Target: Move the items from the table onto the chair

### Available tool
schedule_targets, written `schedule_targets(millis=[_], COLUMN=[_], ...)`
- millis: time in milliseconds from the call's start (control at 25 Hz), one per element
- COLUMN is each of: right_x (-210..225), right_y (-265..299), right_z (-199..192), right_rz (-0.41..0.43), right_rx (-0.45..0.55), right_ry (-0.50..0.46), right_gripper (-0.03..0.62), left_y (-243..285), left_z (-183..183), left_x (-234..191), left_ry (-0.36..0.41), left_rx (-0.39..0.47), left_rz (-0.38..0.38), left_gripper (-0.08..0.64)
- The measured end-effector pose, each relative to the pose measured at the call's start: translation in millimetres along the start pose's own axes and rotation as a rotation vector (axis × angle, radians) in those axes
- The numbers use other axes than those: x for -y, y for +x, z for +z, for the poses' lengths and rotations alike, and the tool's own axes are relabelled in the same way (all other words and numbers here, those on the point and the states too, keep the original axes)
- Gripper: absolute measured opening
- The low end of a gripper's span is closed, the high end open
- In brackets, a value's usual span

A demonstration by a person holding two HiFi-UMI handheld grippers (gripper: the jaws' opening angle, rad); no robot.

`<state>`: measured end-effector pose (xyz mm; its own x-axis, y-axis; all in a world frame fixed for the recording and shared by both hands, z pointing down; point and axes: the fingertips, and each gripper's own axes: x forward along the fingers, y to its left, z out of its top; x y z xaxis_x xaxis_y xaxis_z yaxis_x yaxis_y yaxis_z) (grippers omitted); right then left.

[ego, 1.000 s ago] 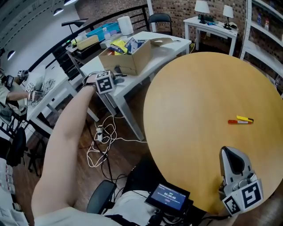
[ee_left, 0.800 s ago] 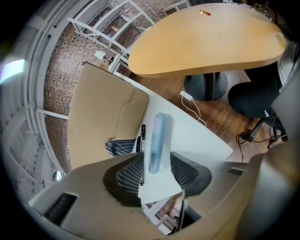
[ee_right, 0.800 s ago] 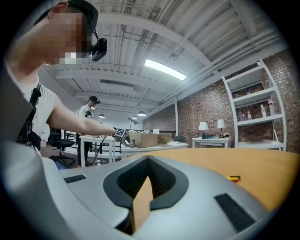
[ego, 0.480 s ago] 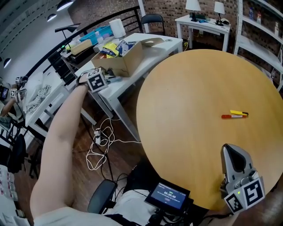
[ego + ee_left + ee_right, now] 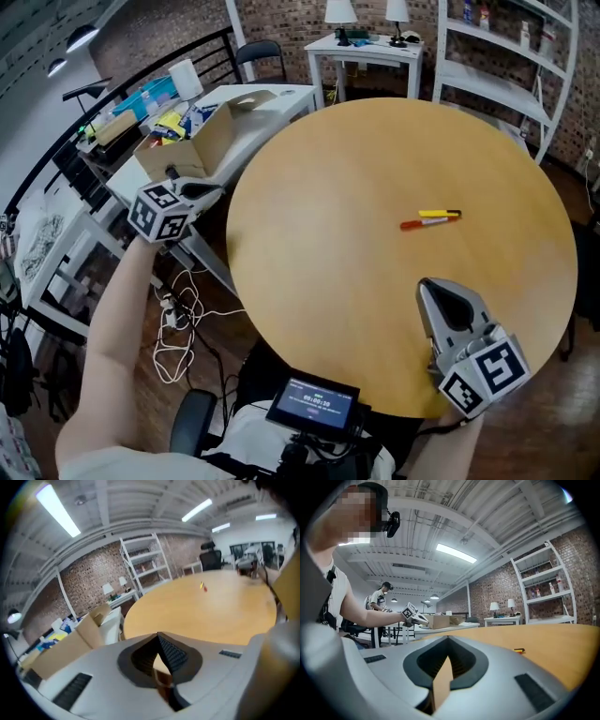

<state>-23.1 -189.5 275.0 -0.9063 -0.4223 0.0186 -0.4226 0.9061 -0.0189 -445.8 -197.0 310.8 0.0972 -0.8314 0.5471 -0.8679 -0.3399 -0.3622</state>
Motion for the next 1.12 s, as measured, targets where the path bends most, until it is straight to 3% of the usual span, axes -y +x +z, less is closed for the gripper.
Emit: schedule_targets(millis=[80, 200, 400, 760, 1120], right_x=[9, 18, 25, 39, 46], right_y=[-8, -18, -27, -45, -59], right_z=[-1, 1, 4, 6, -1], right_rz=[-0.017, -0.041, -0.07, -0.131, -0.17], right_rx=[-0.004, -0.003, -0.005, -0.005, -0.015], right_ry=[0.005, 0.003, -0.004, 0.007, 0.024], right_gripper=[0.008, 0.008, 0.008, 0.008, 0.008], left_y=[-4, -9, -13, 5, 18], left_z=[40, 91, 149, 202, 234], left_x=[47, 105, 175, 280, 327], left_ry=[-0.082, -0.143, -0.188, -0.196, -0.163], left_rx=[0.154, 0.326, 0.514, 0.619, 0.669], left_rz=[-0.075, -0.167, -0.253, -0.465, -0.551], left_gripper=[0.02, 0.02, 0.018, 0.018, 0.018])
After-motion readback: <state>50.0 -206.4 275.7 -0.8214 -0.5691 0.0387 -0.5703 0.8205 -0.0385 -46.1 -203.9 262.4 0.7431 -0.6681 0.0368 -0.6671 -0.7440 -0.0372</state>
